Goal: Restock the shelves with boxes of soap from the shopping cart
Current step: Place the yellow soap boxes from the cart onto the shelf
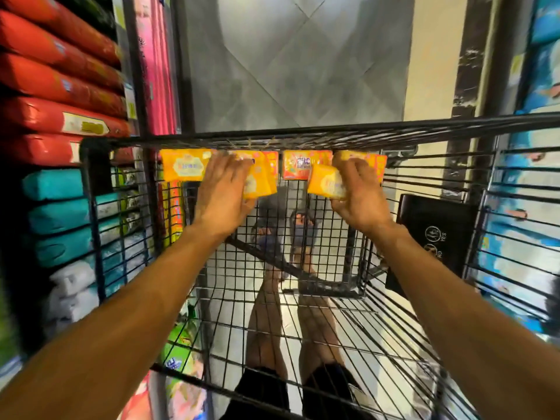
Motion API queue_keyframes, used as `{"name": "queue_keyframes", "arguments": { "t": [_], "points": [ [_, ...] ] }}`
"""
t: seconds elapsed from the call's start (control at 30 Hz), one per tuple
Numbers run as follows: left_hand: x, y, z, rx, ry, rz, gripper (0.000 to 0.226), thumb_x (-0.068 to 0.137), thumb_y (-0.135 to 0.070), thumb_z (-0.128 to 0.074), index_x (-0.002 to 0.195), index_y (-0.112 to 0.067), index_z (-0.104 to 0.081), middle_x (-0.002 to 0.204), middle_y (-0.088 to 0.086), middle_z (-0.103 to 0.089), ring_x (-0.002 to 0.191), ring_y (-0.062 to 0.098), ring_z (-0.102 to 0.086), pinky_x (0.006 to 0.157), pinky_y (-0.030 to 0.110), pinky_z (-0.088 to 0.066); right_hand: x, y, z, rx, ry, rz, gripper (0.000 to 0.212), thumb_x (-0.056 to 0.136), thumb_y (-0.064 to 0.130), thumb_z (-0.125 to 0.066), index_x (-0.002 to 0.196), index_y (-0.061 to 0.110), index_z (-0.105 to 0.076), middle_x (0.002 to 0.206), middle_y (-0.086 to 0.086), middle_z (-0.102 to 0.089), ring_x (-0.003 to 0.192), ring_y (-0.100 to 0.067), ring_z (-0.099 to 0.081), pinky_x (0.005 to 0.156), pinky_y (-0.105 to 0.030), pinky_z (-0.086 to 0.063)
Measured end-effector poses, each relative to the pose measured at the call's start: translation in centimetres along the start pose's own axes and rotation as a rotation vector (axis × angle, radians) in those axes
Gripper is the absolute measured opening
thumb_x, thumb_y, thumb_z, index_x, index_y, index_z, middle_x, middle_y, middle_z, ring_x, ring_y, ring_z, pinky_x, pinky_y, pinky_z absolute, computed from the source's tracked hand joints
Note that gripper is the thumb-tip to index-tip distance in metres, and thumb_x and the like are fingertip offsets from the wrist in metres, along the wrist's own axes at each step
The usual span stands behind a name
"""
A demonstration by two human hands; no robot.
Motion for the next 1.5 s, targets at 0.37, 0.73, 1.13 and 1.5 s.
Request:
{"name": "queue_keyframes", "arguments": {
  "t": [0.37, 0.73, 1.13, 1.5],
  "points": [
    [-14.6, -4.8, 12.0, -0.978, -0.053, 0.209, 0.078, 0.061, -0.015, -0.095, 0.123, -0.042, -0.056, 0.122, -0.005, -0.049, 0.11, 0.011, -0.052, 0.092, 0.01, -0.04, -17.7, 10.0, 8.2, 1.016, -0.133, -0.239, 0.074, 0.067, 0.013, -0.093, 0.134, 0.018, -0.062, 0.136, -0.008, -0.059, 0.119, -0.018, -0.064, 0.092, -0.035, -0.057],
    [-33.9, -10.0, 18.4, -1.705, -0.227, 0.397, 0.07, 0.069, -0.024, -0.08, 0.136, -0.022, -0.06, 0.125, 0.001, -0.07, 0.116, 0.02, -0.065, 0.091, 0.037, -0.055, -30.4, 18.2, 13.9, 1.246, 0.023, -0.073, 0.05, 0.092, -0.006, -0.061, 0.128, 0.028, -0.068, 0.126, -0.002, -0.071, 0.114, -0.027, -0.066, 0.099, -0.046, -0.051],
    [-61.4, -18.2, 12.5, -1.998, -1.26, 0.766, 0.093, 0.04, -0.03, -0.099, 0.122, -0.006, -0.063, 0.109, 0.011, -0.073, 0.087, 0.016, -0.072, 0.07, 0.023, -0.056, -42.1, 27.9, 10.0, 0.952, 0.432, 0.251, 0.046, 0.082, -0.005, -0.075, 0.122, 0.014, -0.064, 0.106, -0.011, -0.076, 0.09, -0.017, -0.074, 0.082, -0.027, -0.059],
    [-88.1, -27.2, 0.4, -1.902, -1.898, 0.842, 0.048, 0.087, 0.006, -0.063, 0.133, 0.002, -0.053, 0.121, 0.021, -0.065, 0.106, 0.026, -0.065, 0.093, 0.036, -0.054, -62.0, 36.4, -4.6, 0.641, 0.854, 0.542, 0.063, 0.065, 0.002, -0.089, 0.123, 0.01, -0.064, 0.102, -0.008, -0.073, 0.089, -0.015, -0.068, 0.077, -0.024, -0.058]
  ]
}}
Point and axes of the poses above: each hand's wrist, its own x-axis towards the middle knuckle, its own z-axis out of the back of the hand, y = z × x, the point moved 7 cm from there along x, towards the middle knuckle
